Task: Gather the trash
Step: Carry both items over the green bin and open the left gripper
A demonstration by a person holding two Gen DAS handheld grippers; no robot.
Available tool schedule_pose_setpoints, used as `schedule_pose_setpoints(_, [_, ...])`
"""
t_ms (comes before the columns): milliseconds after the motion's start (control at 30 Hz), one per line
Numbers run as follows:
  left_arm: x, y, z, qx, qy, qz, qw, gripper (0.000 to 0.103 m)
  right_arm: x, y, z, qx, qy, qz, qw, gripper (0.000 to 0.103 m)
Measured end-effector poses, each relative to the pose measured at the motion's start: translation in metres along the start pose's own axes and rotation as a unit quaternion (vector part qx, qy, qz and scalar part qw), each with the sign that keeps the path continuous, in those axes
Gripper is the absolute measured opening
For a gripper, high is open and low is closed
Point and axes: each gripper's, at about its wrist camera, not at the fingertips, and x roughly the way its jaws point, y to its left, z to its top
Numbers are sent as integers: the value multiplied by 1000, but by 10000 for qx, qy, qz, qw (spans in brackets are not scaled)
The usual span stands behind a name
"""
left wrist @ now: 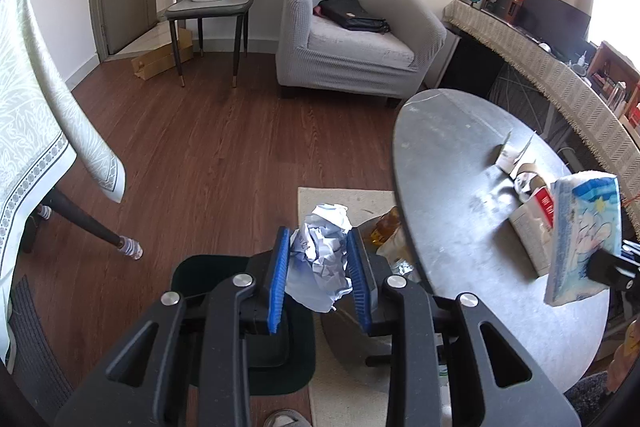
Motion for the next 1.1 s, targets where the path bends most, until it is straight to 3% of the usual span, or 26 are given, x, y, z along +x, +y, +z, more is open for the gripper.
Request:
schedule_pose_setpoints(233, [27,53,-34,-38,606,509,9969,31,36,33,5,-170,260,110,9995,10])
schedule_pose_setpoints(767, [76,113,-96,-117,1806,558,9819,31,130,93,-4,-696,1095,-209,9913,10])
schedule_pose_setpoints(1033, [79,121,-110,-57,1895,383,9811,35,172,108,-14,-853,1439,-495,9847,10])
schedule_pose_setpoints(1100, [76,122,-109,-90,1809,336,9829,40,181,110,-18,-895,1509,-540,9830,10])
